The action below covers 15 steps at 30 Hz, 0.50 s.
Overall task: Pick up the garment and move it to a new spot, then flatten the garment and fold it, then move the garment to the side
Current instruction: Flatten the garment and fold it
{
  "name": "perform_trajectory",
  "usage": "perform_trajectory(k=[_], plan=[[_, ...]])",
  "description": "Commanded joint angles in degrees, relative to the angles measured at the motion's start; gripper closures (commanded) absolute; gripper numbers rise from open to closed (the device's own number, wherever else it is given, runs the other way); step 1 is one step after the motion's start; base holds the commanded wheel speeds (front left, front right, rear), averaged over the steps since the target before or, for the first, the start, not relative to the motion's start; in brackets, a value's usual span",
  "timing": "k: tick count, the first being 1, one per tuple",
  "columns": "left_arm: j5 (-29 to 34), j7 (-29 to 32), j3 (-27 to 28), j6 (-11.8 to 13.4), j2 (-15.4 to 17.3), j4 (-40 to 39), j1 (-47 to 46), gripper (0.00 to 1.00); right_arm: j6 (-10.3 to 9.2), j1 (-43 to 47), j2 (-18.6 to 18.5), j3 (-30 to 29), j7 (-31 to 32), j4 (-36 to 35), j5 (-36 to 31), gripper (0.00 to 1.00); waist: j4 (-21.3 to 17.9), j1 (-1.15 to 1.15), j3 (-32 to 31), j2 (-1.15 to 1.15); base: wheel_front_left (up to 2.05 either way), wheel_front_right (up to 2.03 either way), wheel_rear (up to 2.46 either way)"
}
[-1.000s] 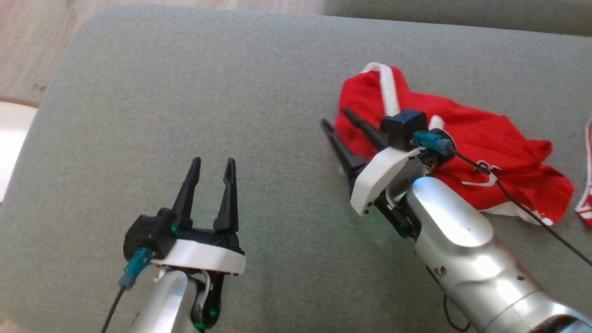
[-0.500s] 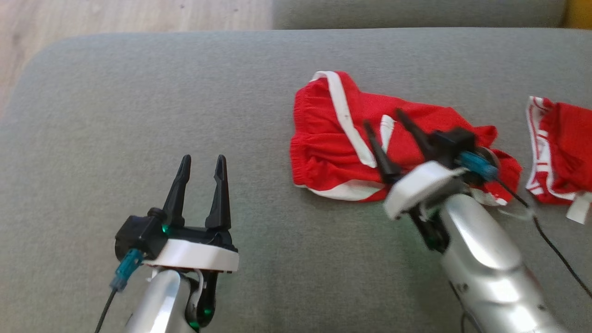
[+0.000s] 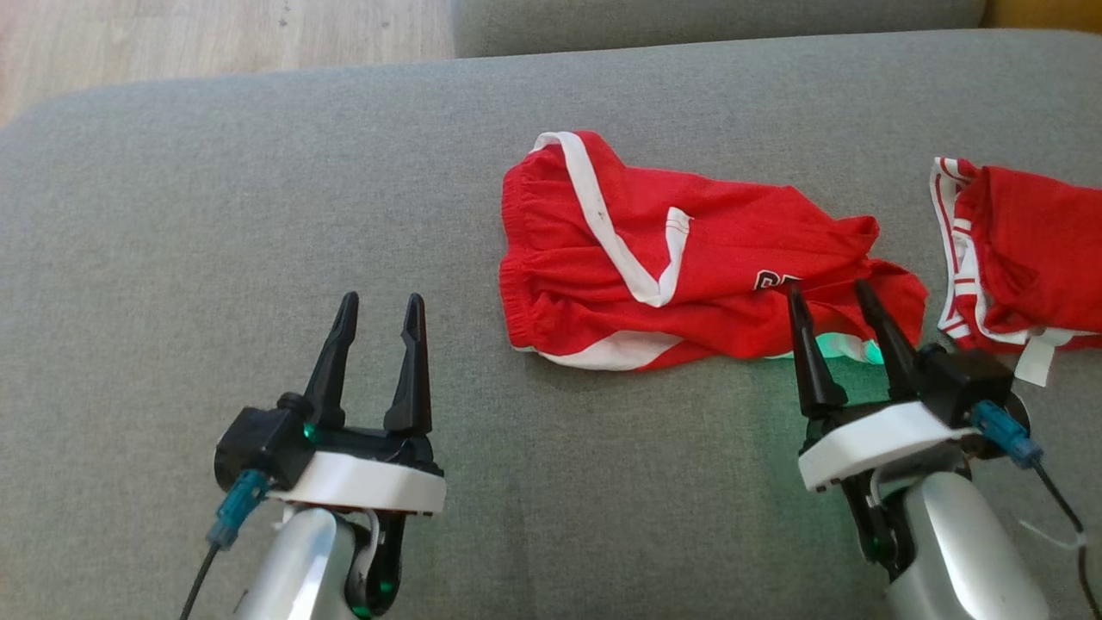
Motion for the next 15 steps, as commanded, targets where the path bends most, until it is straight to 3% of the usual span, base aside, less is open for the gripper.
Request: perform_trajectory(k=[1, 9, 15], plan=[[0.4, -0.5, 1.7, -0.3, 0.2, -1.6, -1.3, 0.0, 0.39, -1.1, 0.6, 1.1, 0.2, -2.8, 0.3, 0.0, 0.0, 0.0, 0.1, 0.0, 0.0, 0.0, 0.0], [0.4, -0.5, 0.7, -0.6, 0.2, -1.2, -2.1, 0.0, 0.39, -2.0, 0.6, 1.9, 3.1, -6.2, -0.9, 0.0, 0.7, 0.0, 1.5, 0.0, 0.0, 0.0, 0.0], [-0.1, -0.5, -0.7, -0.6, 0.2, -0.8, -3.2, 0.0, 0.39, -6.1, 0.6, 3.8, 9.0, -4.9, -2.8, 0.0, 3.1, 0.0, 3.2, 0.0, 0.0, 0.0, 0.0]])
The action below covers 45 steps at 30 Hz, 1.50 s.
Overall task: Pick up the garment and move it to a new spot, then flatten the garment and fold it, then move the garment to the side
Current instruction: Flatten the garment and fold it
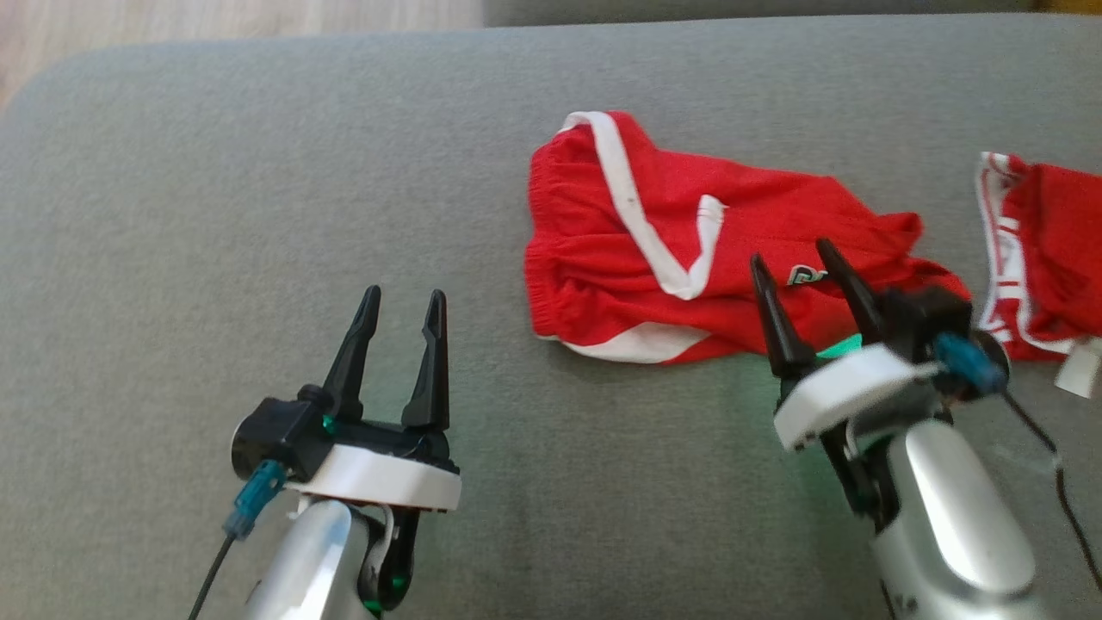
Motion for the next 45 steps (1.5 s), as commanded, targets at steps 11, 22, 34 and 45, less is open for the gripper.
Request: perform_trajectory(k=[11, 22, 34, 45], plan=[[-1.5, -0.5, -1.1, 0.3, 0.2, -0.8, -3.3, 0.0, 0.39, -14.0, 0.4, -1.0, 9.9, 12.4, 0.2, 0.0, 5.7, 0.0, 3.1, 0.0, 0.0, 0.0, 0.0], [-2.3, -0.5, -2.1, 0.8, 0.2, -0.7, -3.7, 0.0, 0.39, -18.4, 0.4, -2.2, 8.9, 22.4, -2.0, 1.0, 7.4, 0.0, 3.4, 0.0, 0.0, 0.0, 0.0], [-1.8, -0.5, -1.2, 1.0, 0.2, -0.5, -2.9, 0.0, 0.39, -19.7, 0.4, -1.8, 3.3, 18.9, -0.7, 1.0, 4.4, 0.0, 1.0, 0.0, 0.0, 0.0, 0.0], [-2.1, -0.5, -1.7, 0.9, 0.2, -1.0, -3.0, 0.0, 0.39, -23.5, 0.4, -6.5, 7.2, 10.5, -4.4, 1.0, 5.1, 0.0, 1.3, 0.0, 0.0, 0.0, 0.0]])
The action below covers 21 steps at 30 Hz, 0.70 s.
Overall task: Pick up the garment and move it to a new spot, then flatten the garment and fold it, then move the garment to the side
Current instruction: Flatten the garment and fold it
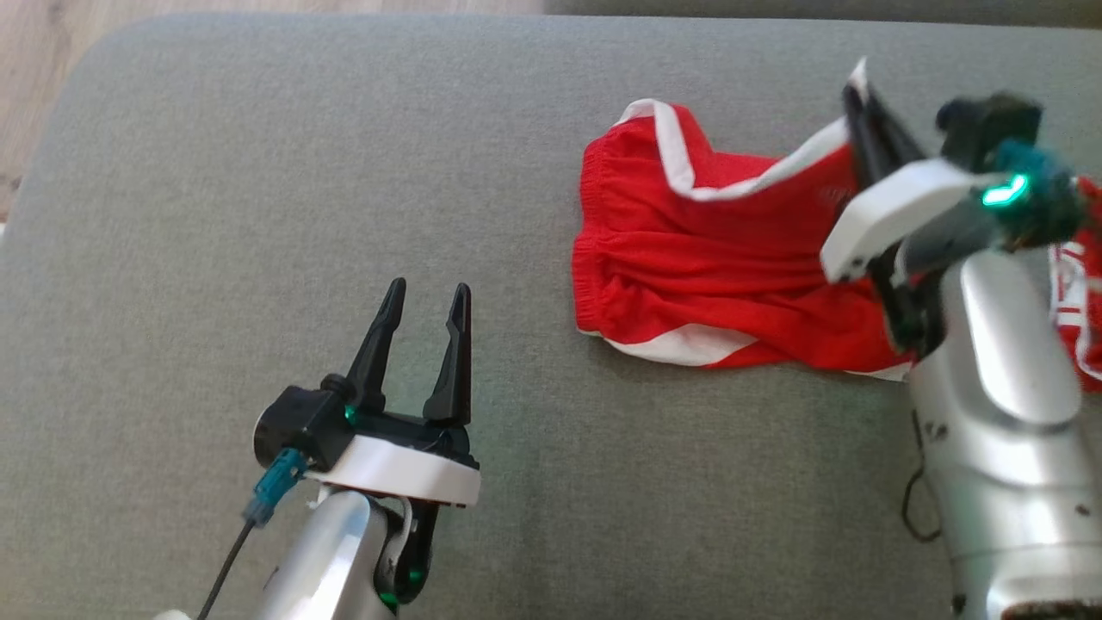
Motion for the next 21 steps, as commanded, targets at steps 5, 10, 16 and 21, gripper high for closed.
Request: perform_trajectory(k=[5, 10, 16, 21], plan=[[-0.4, -0.5, 1.3, 0.3, 0.2, -2.1, -1.5, 0.0, 0.39, -6.5, 0.6, -3.3, 3.0, -1.8, -4.8, 1.0, 2.3, 0.0, 2.3, 0.0, 0.0, 0.0, 0.0], [-0.9, -0.5, 0.2, 0.2, 0.2, -2.2, -2.6, 0.0, 0.39, -13.1, -1.1, -8.9, 3.1, 2.6, -10.3, 1.0, 4.5, 0.0, 4.5, 0.0, 0.0, 0.0, 0.0], [-1.3, -0.5, -0.6, 0.2, 0.2, -2.0, -3.6, 0.0, 0.39, -20.6, -4.8, -17.7, 0.4, 10.0, -18.7, 0.0, 6.4, 0.0, 5.7, 0.0, 0.0, 0.0, 0.0], [-1.5, -0.5, -0.6, 0.5, 0.2, -2.0, -3.6, 0.0, 0.39, -25.3, -4.8, -25.5, -3.7, 15.9, -25.2, 0.0, 6.6, 0.0, 5.5, 0.0, 0.0, 0.0, 0.0]])
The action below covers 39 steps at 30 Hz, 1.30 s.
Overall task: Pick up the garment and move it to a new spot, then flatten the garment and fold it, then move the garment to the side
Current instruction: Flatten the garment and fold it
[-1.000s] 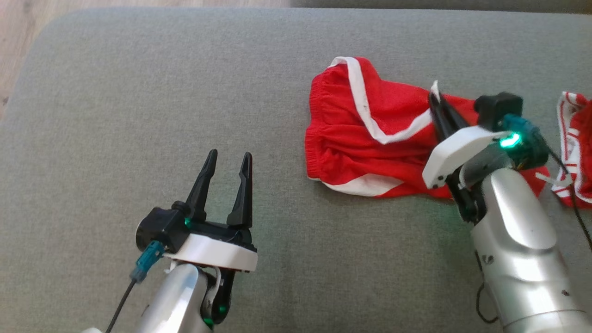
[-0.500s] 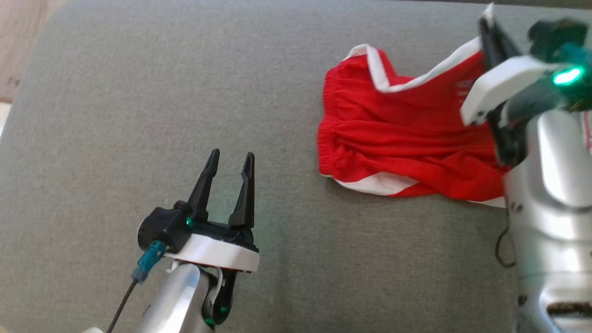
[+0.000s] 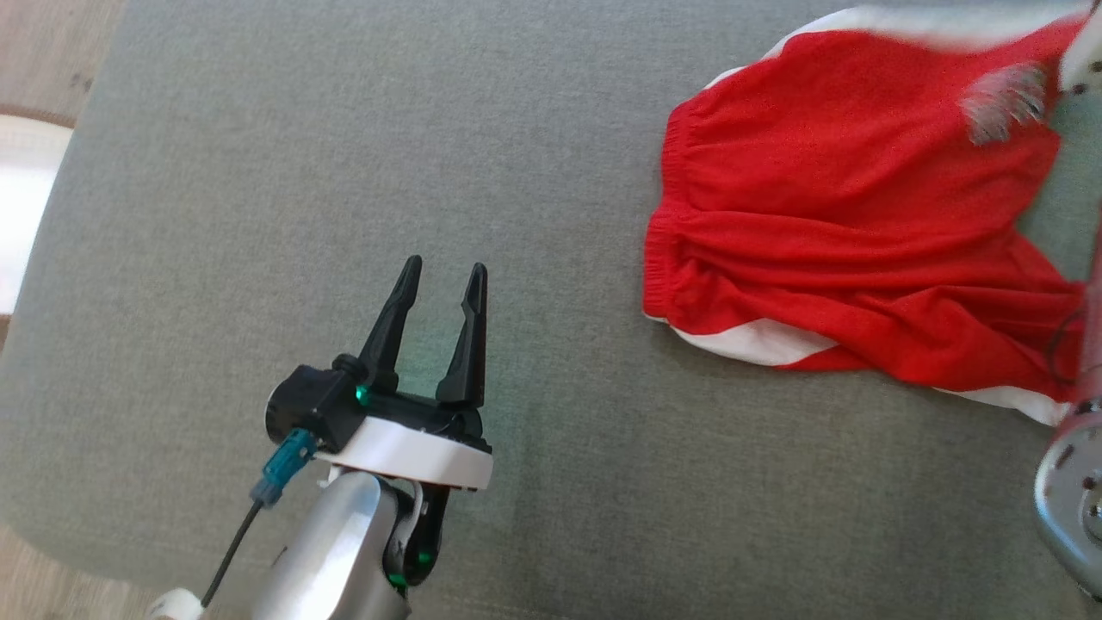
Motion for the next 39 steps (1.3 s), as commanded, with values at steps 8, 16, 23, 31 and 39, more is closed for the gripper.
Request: perform_trajectory(k=[8, 16, 23, 31, 39], plan=[[1.0, -0.5, 3.8, 0.4, 0.3, -1.7, -0.1, 0.0, 0.39, -1.1, 4.8, 1.7, -9.6, 7.1, -0.9, 0.0, -4.7, -0.01, -3.9, 0.0, 0.0, 0.0, 0.0], [2.5, -0.5, 6.0, 0.1, 0.3, -2.1, 1.8, 0.0, 0.39, 5.5, 6.5, 12.1, -17.6, 9.5, 10.2, 0.0, -10.3, -0.01, -7.8, 0.0, 0.0, 0.0, 0.0], [3.3, -0.5, 7.2, -0.2, 0.3, -2.3, 3.6, 0.0, 0.39, 21.4, 6.6, 22.3, -18.6, -3.9, 25.3, 0.0, -13.6, -0.01, -9.7, 0.0, 0.0, 0.0, 0.0], [4.0, -0.5, 8.0, -0.7, 0.3, -2.5, 4.6, 0.0, 0.39, 42.9, 6.6, 25.0, -18.6, -22.1, 33.0, 0.0, -15.5, -0.01, -9.9, 0.0, 0.0, 0.0, 0.0], [4.1, -0.5, 8.3, -1.2, 0.3, -1.8, 4.5, 0.0, 0.39, 49.5, 6.6, 25.5, -17.3, -26.6, 33.2, 0.0, -16.2, -0.01, -9.3, 0.0, 0.0, 0.0, 0.0]])
